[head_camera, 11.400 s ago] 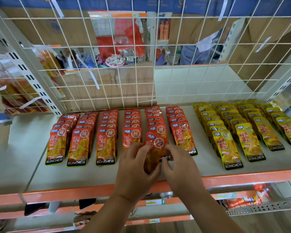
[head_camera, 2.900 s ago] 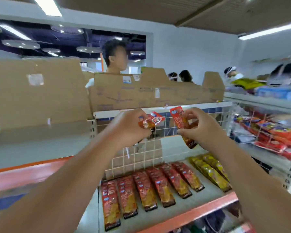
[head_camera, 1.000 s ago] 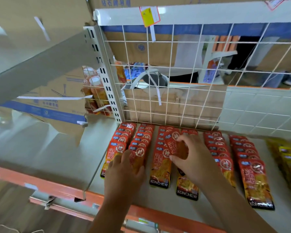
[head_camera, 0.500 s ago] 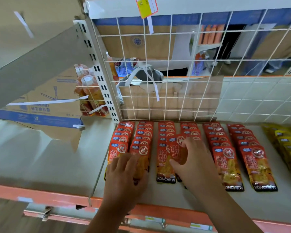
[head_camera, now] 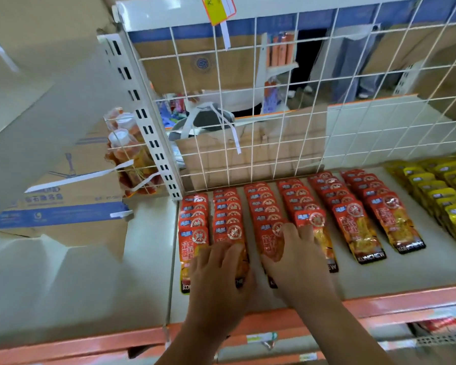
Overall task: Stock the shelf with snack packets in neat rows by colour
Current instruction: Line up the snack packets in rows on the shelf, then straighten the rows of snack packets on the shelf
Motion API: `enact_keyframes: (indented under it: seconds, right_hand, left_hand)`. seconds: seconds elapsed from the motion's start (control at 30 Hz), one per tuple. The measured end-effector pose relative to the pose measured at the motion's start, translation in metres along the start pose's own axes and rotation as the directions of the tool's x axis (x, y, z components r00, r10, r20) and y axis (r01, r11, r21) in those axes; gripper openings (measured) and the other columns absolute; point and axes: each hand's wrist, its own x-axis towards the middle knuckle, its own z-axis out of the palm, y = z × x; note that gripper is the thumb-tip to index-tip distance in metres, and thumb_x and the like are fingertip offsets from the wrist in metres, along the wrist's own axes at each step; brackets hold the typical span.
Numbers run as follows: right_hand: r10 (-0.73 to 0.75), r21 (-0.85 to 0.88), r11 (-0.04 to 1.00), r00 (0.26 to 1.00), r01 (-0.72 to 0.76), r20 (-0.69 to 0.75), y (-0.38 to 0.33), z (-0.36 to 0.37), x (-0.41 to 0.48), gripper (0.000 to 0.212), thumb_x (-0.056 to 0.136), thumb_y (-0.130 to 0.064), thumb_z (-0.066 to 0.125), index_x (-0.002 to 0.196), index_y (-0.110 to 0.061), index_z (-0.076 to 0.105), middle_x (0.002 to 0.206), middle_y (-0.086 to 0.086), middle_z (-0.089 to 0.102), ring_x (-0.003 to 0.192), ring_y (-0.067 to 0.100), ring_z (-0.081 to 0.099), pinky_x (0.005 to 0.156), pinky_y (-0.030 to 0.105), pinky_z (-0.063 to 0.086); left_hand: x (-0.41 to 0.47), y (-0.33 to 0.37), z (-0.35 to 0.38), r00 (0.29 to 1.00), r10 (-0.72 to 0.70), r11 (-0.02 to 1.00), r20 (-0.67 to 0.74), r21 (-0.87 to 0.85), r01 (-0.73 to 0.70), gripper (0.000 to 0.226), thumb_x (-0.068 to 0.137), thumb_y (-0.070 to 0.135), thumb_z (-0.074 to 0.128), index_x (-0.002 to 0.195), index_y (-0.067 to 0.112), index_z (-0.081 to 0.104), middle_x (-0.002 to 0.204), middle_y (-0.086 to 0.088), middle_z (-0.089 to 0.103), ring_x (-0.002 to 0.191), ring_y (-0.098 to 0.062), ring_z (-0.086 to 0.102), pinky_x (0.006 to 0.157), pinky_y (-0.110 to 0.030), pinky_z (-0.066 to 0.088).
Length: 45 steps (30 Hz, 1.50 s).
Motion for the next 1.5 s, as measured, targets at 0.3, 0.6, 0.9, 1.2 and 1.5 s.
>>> enact_keyframes:
  seconds: [0.3,0.6,0.9,1.2,1.5]
  right_hand:
    - [0.007,-0.024,1.0,1.0,-0.007,-0.021,-0.005,0.007,0.0,0.063,0.08,-0.054,0.071,0.127,-0.023,0.042,0.122,0.005,0.043,0.114,0.029,0.05,0.096,0.043,0.05]
    - [-0.012,-0.048,0.999,1.0,0.011,-0.025,-0.003,0.009,0.002,0.065,0.08,-0.054,0.072,0.13,-0.025,0.041,0.123,0.005,0.045,0.114,0.028,0.052,0.094,0.042,0.052]
    - [-0.055,0.002,0.998,0.997,0.055,-0.053,0.003,0.0,0.005,0.054,0.084,-0.058,0.065,0.122,-0.027,0.046,0.12,0.002,0.047,0.105,0.026,0.056,0.089,0.039,0.052]
    - [-0.284,0.135,0.947,0.956,0.292,-0.077,0.009,-0.056,0.032,0.025,0.085,-0.04,0.067,0.1,-0.027,0.052,0.101,-0.006,0.047,0.09,0.015,0.051,0.078,0.033,0.045]
    - [-0.525,0.223,0.78,0.805,0.584,-0.276,-0.054,-0.174,0.066,0.025,0.086,-0.033,0.069,0.108,-0.028,0.059,0.104,-0.008,0.054,0.088,0.012,0.054,0.079,0.035,0.046]
  left_hand:
    - [0.0,-0.003,0.0,1.0,0.012,0.999,0.005,-0.032,-0.012,0.045,0.094,0.065,0.055,0.124,0.031,0.056,0.124,0.013,0.06,0.115,-0.009,0.05,0.094,-0.033,0.045]
    - [-0.002,-0.003,0.002,0.999,0.037,0.999,-0.017,-0.02,-0.037,0.045,0.093,0.062,0.057,0.123,0.029,0.058,0.123,0.011,0.061,0.114,-0.013,0.053,0.093,-0.035,0.047]
    - [-0.004,-0.001,0.003,1.0,0.0,1.0,-0.003,-0.003,0.0,0.046,0.094,0.062,0.053,0.126,0.029,0.056,0.126,0.012,0.06,0.118,-0.012,0.051,0.095,-0.035,0.046]
    - [0.023,0.02,-0.014,0.991,-0.009,1.0,-0.13,-0.015,0.007,0.043,0.09,0.051,0.057,0.123,0.024,0.062,0.122,0.004,0.063,0.113,-0.017,0.053,0.094,-0.043,0.05]
    - [0.126,0.1,-0.142,0.918,0.056,0.997,-0.392,0.076,-0.028,0.047,0.09,0.047,0.054,0.131,0.026,0.062,0.129,0.005,0.062,0.122,-0.017,0.049,0.104,-0.037,0.037]
